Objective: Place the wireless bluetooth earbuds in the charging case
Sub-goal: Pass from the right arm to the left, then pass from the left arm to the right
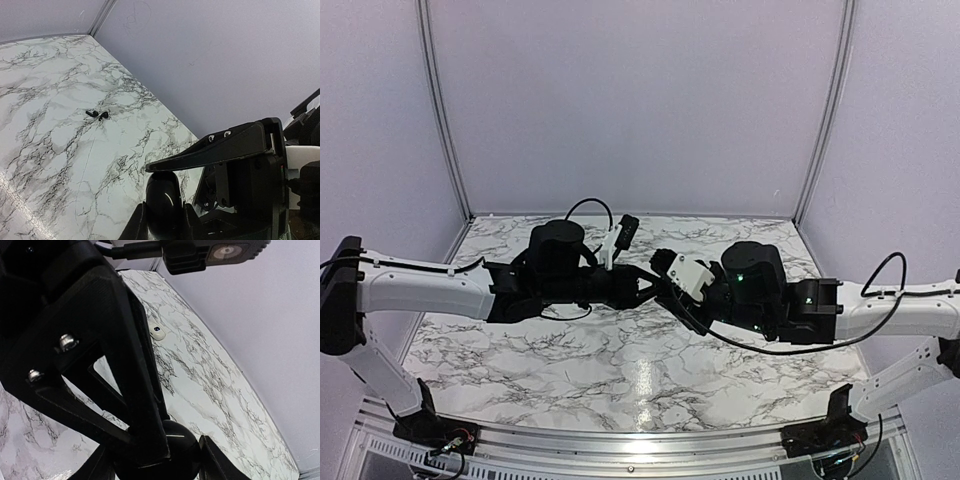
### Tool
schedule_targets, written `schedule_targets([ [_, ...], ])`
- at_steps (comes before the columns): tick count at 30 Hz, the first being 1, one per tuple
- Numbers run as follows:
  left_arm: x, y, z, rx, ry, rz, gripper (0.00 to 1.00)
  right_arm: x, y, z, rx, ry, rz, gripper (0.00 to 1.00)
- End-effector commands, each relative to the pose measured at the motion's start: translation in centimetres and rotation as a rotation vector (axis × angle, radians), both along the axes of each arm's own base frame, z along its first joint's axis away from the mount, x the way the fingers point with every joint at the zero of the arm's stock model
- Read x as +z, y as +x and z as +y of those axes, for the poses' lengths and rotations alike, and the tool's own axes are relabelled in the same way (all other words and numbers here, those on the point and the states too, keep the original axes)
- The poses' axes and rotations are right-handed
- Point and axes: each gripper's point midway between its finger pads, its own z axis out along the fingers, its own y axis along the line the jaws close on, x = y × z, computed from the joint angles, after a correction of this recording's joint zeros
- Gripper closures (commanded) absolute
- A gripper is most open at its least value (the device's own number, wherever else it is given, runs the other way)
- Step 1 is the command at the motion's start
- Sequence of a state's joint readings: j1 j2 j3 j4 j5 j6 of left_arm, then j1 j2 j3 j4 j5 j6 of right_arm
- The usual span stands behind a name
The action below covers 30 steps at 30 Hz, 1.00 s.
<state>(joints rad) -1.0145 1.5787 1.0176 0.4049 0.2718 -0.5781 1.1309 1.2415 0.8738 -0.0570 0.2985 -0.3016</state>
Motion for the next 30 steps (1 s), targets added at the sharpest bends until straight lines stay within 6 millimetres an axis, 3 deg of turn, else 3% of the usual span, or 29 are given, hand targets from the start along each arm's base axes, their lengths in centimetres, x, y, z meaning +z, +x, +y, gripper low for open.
schedule_targets([
  [1, 1.0, 0.1, 0.3, -0.003, -0.015, -0.038, 0.82, 1.7, -0.7, 0.2, 0.025, 0.064, -0.013, 0.54],
  [7, 1.2, 0.5, 1.6, 0.012, -0.01, -0.071, 0.9, 2.1, -1.3, 0.2, 0.064, 0.092, 0.023, 0.31],
  [10, 1.5, 0.4, 2.7, 0.005, -0.006, -0.107, 0.92, 2.3, -1.9, -0.2, 0.111, 0.127, 0.073, 0.26],
  [16, 1.4, -1.3, 4.2, -0.072, 0.014, -0.184, 0.93, 1.7, -3.1, -1.4, 0.232, 0.183, 0.233, 0.26],
  [24, 1.9, -4.1, 4.3, -0.234, 0.023, -0.25, 0.92, 1.1, -6.2, 0.3, 0.431, 0.185, 0.434, 0.35],
  [30, 2.5, -5.4, 4.4, -0.302, 0.005, -0.273, 0.93, 1.4, -7.4, 1.0, 0.503, 0.197, 0.5, 0.38],
])
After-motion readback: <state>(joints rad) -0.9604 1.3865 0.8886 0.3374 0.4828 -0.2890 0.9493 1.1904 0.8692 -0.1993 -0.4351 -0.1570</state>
